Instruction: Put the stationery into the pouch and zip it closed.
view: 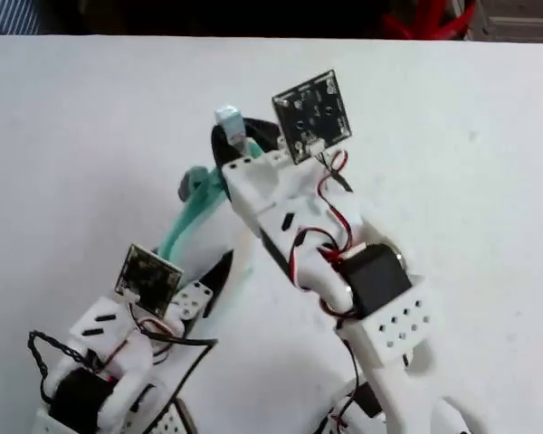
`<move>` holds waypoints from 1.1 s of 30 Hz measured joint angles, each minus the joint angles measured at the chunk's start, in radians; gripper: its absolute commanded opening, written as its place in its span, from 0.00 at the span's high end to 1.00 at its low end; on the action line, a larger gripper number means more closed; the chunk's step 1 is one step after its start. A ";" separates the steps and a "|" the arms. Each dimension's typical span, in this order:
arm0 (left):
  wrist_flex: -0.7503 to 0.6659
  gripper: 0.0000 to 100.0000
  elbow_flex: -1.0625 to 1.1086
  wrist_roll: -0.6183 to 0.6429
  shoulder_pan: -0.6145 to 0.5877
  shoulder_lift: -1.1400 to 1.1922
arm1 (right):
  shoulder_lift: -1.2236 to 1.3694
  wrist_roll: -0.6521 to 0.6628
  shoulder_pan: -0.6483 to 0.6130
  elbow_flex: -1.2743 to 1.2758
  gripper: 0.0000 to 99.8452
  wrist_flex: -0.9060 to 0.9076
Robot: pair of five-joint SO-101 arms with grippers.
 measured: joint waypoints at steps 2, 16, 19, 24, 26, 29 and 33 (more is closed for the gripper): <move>0.000 0.83 0.000 0.000 0.000 0.000 | 0.002 0.000 -0.012 0.017 0.98 -0.015; 0.000 0.83 0.002 0.000 0.005 0.000 | -0.064 -0.002 -0.046 -0.006 0.69 0.227; 0.000 0.83 0.002 0.000 0.002 0.000 | -0.064 -0.002 -0.058 -0.107 0.67 0.316; 0.000 0.83 0.002 0.000 0.000 0.000 | -0.063 -0.002 -0.055 -0.282 0.74 0.365; 0.000 0.83 0.002 0.000 0.000 0.000 | -0.064 -0.002 -0.058 -0.324 0.78 0.367; 0.000 0.83 0.002 0.000 0.000 0.000 | -0.043 -0.002 -0.055 -0.336 0.87 0.367; 0.000 0.83 0.002 0.000 0.000 0.000 | 0.037 0.014 -0.057 -0.336 0.98 0.367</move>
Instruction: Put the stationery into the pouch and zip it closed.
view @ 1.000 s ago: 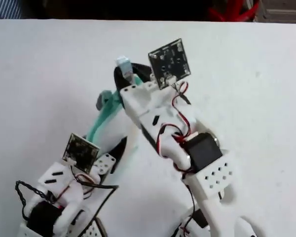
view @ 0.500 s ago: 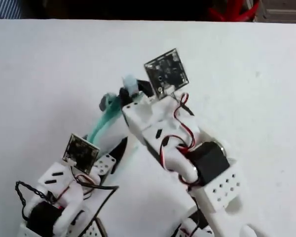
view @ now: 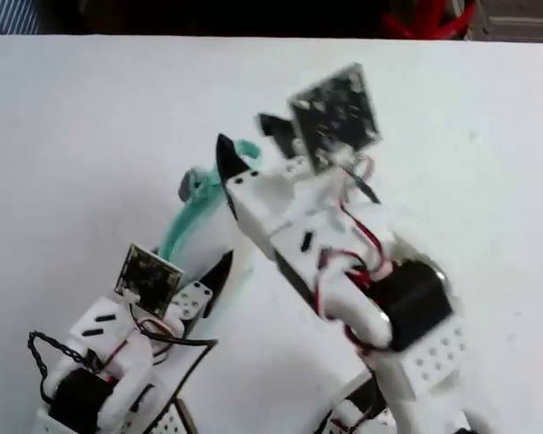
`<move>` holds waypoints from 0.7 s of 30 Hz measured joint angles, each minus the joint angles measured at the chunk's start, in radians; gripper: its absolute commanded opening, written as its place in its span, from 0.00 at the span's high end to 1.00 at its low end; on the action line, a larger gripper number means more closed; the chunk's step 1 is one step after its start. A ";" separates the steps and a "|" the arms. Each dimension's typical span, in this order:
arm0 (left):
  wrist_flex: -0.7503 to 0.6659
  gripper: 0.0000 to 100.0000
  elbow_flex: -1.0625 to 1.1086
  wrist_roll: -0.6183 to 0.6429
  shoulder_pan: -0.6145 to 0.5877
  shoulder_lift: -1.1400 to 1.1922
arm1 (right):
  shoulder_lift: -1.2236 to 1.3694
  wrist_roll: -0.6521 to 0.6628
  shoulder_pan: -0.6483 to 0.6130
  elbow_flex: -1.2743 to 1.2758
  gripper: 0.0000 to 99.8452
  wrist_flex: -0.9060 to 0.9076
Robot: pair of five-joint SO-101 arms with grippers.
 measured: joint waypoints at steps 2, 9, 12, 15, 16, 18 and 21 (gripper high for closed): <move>0.000 0.87 0.000 0.000 0.000 0.000 | 0.029 0.046 -0.014 -0.014 0.93 0.015; 0.000 0.94 0.000 0.003 0.005 0.002 | 0.064 0.124 -0.135 -0.123 0.75 0.150; 0.000 0.94 0.000 0.003 0.006 0.002 | 0.115 0.126 -0.137 -0.126 0.78 0.173; 0.000 0.94 0.000 0.005 0.006 0.002 | 0.181 0.126 -0.149 -0.127 0.77 0.189; 0.000 0.94 0.000 0.005 0.006 0.002 | 0.195 0.126 -0.150 -0.127 0.76 0.189; 0.000 0.94 0.000 0.005 0.006 0.002 | 0.199 0.126 -0.152 -0.137 0.75 0.189; 0.000 0.94 0.000 0.005 0.006 0.002 | 0.206 0.126 -0.184 -0.146 0.75 0.190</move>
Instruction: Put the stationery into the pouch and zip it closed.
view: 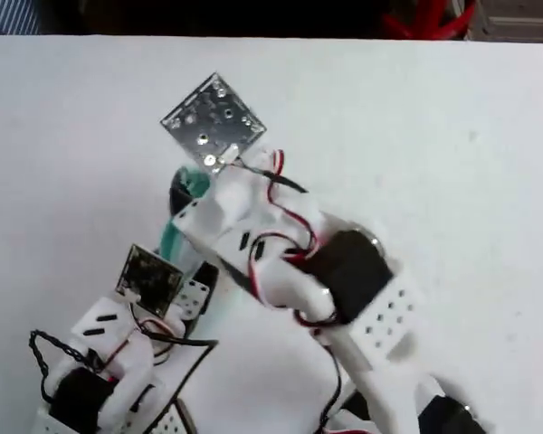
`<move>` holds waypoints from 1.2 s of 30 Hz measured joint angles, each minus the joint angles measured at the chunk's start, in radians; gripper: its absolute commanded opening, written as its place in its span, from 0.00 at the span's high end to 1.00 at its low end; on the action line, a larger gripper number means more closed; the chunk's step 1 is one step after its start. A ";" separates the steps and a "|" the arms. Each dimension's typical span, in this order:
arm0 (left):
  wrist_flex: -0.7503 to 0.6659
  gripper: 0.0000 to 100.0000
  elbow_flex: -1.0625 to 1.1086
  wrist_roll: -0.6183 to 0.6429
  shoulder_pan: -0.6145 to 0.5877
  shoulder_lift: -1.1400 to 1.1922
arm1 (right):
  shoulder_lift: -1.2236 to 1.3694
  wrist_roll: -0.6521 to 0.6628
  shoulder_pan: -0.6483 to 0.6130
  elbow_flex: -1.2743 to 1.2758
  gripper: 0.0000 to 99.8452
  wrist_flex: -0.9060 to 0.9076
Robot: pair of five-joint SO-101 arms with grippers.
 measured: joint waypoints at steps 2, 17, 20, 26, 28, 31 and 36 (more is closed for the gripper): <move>0.000 0.94 0.000 0.000 0.000 0.000 | 0.020 0.000 -0.015 0.000 0.75 0.000; 0.000 0.84 0.000 -0.025 0.000 0.002 | 0.114 0.000 0.114 -0.015 0.98 -0.011; 0.005 0.84 -0.017 -0.029 -0.002 0.006 | 0.103 -0.012 0.114 -0.011 0.98 -0.011; 0.054 0.84 -0.118 -0.029 -0.005 0.000 | 0.069 -0.021 0.106 0.038 0.98 -0.011; 0.054 0.84 -0.153 -0.029 -0.003 0.000 | 0.069 -0.021 0.107 0.046 0.98 -0.012; 0.054 0.87 -0.204 -0.031 -0.003 -0.002 | 0.069 -0.021 0.107 0.052 0.98 -0.012; 0.054 0.97 -0.222 -0.031 -0.002 -0.002 | 0.069 -0.021 0.107 0.052 0.98 -0.012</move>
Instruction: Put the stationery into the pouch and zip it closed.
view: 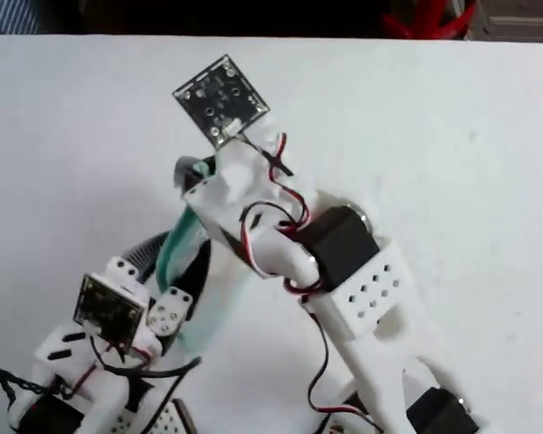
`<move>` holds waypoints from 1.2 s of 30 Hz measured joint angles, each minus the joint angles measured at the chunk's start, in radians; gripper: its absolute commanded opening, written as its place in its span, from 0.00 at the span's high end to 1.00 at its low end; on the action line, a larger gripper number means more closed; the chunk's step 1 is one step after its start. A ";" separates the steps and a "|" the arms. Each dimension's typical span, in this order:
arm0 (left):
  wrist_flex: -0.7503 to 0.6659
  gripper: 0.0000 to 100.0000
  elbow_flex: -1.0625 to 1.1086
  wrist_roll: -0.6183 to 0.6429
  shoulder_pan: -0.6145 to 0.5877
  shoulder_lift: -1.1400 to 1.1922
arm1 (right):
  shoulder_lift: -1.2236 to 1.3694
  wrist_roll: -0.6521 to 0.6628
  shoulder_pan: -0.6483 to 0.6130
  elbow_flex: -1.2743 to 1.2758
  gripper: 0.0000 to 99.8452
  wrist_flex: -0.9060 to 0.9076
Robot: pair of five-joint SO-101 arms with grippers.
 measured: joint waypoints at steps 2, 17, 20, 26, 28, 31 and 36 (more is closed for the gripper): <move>0.000 0.98 0.000 0.002 0.002 0.002 | 0.000 0.000 0.000 0.000 0.98 0.000; -0.002 0.98 0.000 0.002 0.002 0.008 | -0.028 0.035 0.227 0.020 0.98 -0.107; -0.008 0.98 0.000 0.002 0.002 0.012 | -0.029 0.071 0.270 0.021 0.98 -0.137; 0.005 0.98 0.000 0.002 -0.003 -0.002 | 0.012 0.086 0.402 0.020 0.98 -0.204; 0.005 0.98 0.000 0.002 0.002 -0.002 | 0.044 0.086 0.427 0.020 0.98 -0.222; 0.005 0.98 0.000 0.002 0.002 0.000 | 0.086 0.086 0.470 0.020 0.98 -0.275; 0.015 0.98 0.000 0.002 0.002 -0.002 | 0.083 0.086 0.502 0.021 0.98 -0.252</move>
